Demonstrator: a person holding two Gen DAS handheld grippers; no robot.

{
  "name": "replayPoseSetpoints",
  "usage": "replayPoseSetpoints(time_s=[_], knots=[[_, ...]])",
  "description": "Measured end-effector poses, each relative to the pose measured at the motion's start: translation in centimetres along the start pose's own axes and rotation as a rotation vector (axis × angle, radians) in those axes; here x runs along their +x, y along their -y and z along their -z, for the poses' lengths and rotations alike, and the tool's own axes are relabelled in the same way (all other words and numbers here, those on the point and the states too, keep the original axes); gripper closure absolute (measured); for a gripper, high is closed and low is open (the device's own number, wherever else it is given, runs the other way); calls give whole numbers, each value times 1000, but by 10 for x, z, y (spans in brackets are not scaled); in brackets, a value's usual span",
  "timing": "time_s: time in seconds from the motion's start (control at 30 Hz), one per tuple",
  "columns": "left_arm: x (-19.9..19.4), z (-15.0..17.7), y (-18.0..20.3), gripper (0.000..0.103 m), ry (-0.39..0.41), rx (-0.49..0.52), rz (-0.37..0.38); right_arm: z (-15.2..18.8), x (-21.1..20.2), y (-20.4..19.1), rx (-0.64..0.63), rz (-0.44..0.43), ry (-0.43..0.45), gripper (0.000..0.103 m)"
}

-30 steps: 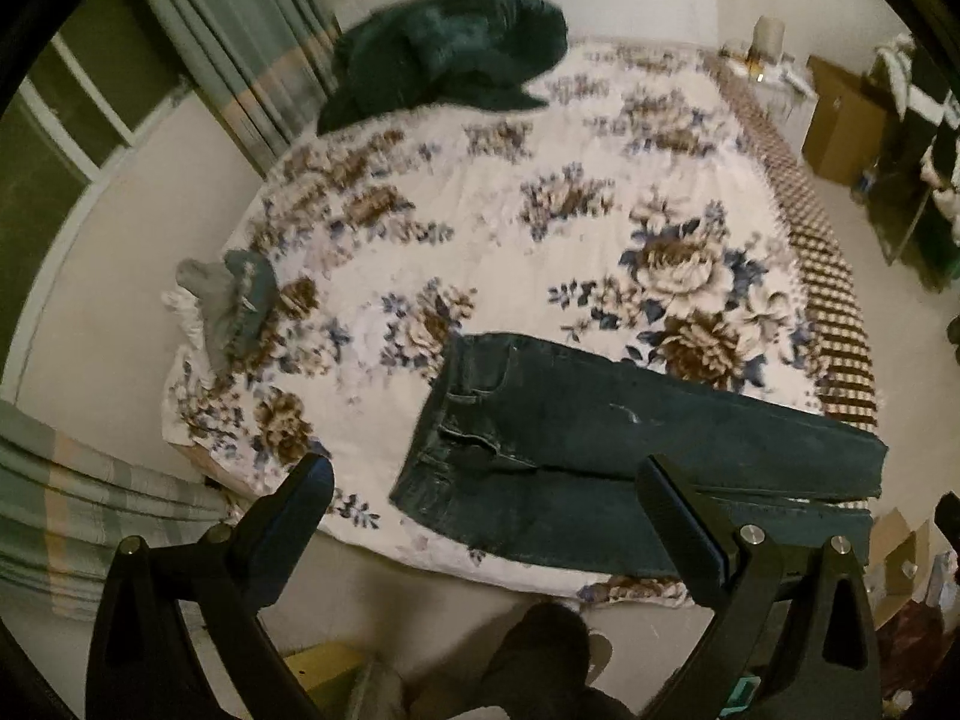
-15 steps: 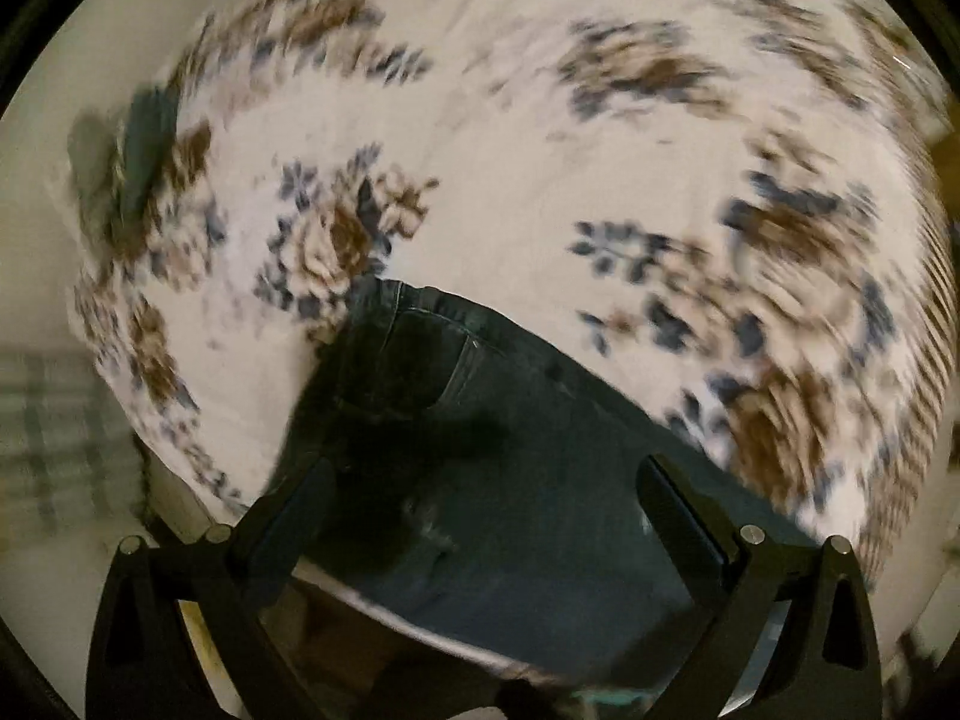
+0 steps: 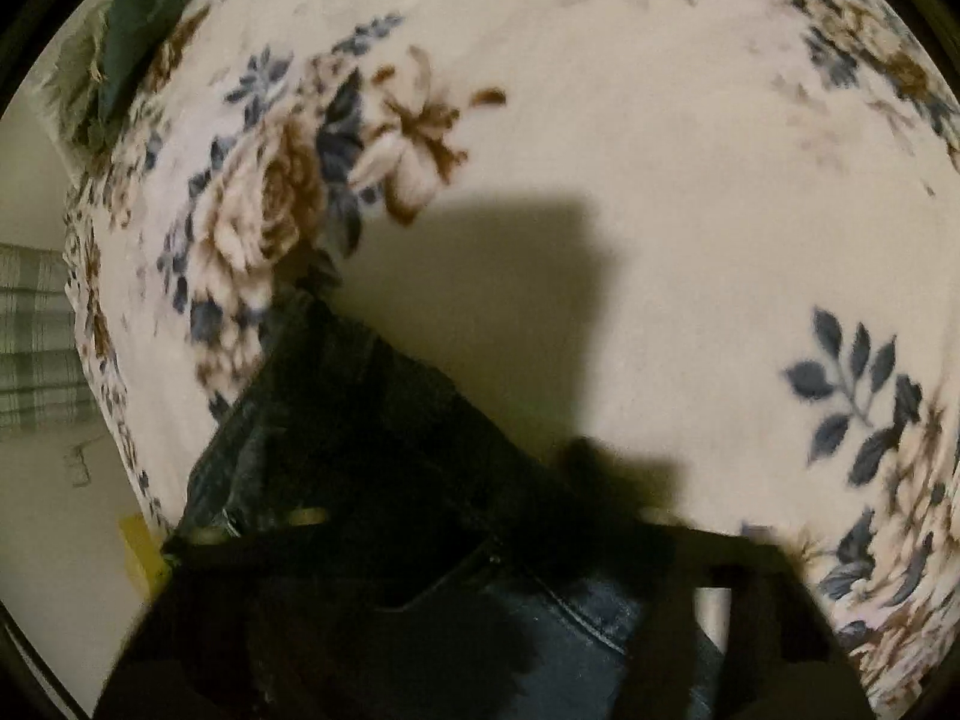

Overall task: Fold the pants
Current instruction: 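Grasp the jeans waistband with the left tool while the right tool grasps the leg hems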

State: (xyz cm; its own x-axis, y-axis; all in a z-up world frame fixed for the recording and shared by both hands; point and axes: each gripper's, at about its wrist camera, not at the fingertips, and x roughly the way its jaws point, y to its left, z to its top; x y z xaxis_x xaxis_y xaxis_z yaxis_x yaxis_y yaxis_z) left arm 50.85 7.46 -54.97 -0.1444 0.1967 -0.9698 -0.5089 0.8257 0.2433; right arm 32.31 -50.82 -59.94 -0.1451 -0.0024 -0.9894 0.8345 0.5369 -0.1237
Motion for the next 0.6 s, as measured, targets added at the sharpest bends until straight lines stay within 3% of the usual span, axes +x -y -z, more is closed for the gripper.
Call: replayPoseSetpoints(time_s=[0.13, 0.2, 0.27, 0.3, 0.33, 0.37, 0.6], knots=[[-14, 15, -11, 81, 55, 7, 58, -4, 21, 13, 77, -26, -64, 1], [-25, 22, -22, 84, 77, -4, 108, -2, 28, 18, 100, -43, -89, 15], [-38, 29, -36, 85, 96, -19, 158, 4, 34, 22, 113, -83, -116, 45], [-46, 33, -42, 86, 105, -27, 183, 6, 35, 24, 112, -108, -122, 55], [-53, 36, -49, 86, 115, -30, 201, 10, 33, 24, 105, -131, -116, 77], [-60, 41, -55, 87, 124, -30, 217, 14, 29, 26, 101, -149, -104, 90], [-97, 100, -116, 91, 195, -50, 330, 67, -34, 41, -7, -199, 14, 94]])
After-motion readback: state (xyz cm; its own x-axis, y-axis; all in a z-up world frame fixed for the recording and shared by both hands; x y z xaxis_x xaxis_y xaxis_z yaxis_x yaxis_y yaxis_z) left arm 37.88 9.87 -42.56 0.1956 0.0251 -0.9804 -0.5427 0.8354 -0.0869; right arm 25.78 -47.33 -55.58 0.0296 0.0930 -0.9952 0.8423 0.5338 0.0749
